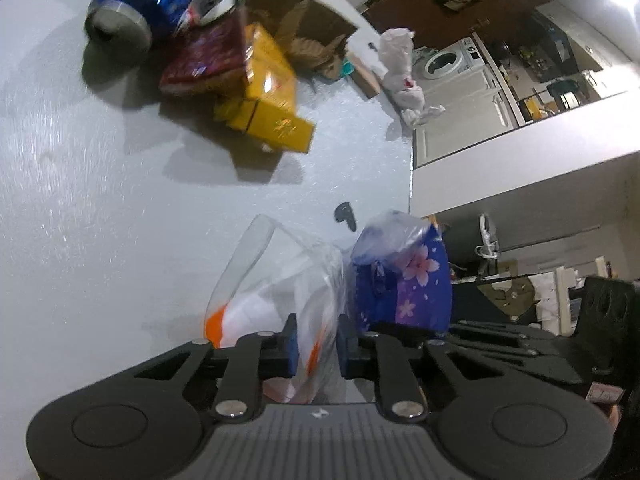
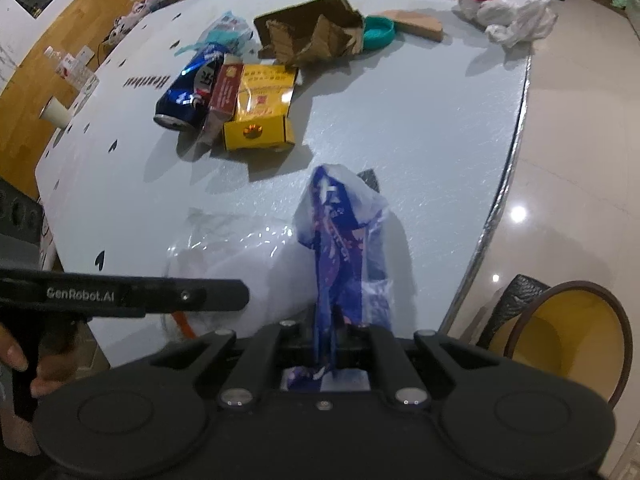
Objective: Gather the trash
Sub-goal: 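Carry both held bags over the yellow-lined trash bin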
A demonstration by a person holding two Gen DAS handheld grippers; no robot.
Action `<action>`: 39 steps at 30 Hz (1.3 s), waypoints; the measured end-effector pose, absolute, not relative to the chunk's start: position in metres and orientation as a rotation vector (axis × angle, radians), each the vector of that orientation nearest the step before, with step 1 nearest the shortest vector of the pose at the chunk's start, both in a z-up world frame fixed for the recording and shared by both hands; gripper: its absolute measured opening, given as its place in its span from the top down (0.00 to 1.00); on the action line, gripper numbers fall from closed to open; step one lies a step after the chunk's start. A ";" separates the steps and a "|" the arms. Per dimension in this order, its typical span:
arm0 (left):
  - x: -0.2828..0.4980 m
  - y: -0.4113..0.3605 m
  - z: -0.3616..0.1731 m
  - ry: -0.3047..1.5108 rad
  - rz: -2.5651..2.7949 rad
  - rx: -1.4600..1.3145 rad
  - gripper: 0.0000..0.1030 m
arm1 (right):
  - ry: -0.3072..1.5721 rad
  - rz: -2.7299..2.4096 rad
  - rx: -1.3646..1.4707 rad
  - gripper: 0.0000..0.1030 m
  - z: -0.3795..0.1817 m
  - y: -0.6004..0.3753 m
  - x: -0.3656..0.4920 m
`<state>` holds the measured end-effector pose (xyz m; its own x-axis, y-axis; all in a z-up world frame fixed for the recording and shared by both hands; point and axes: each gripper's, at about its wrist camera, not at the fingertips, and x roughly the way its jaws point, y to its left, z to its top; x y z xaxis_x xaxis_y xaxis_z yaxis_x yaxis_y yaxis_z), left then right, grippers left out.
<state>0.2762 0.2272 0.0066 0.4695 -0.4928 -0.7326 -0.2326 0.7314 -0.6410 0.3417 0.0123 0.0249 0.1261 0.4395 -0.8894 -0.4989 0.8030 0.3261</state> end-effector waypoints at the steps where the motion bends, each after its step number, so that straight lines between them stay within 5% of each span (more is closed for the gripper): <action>1: 0.277 0.224 0.012 1.091 -0.173 -0.754 0.84 | 1.258 0.682 -0.058 0.95 0.028 0.011 0.342; 21: 0.300 0.127 0.144 0.867 0.038 -0.290 0.85 | 0.942 0.562 0.024 0.95 0.126 -0.078 0.349; 39: 0.366 -0.036 0.129 0.896 -0.142 -0.130 0.85 | 0.929 0.324 0.104 0.95 0.112 -0.233 0.358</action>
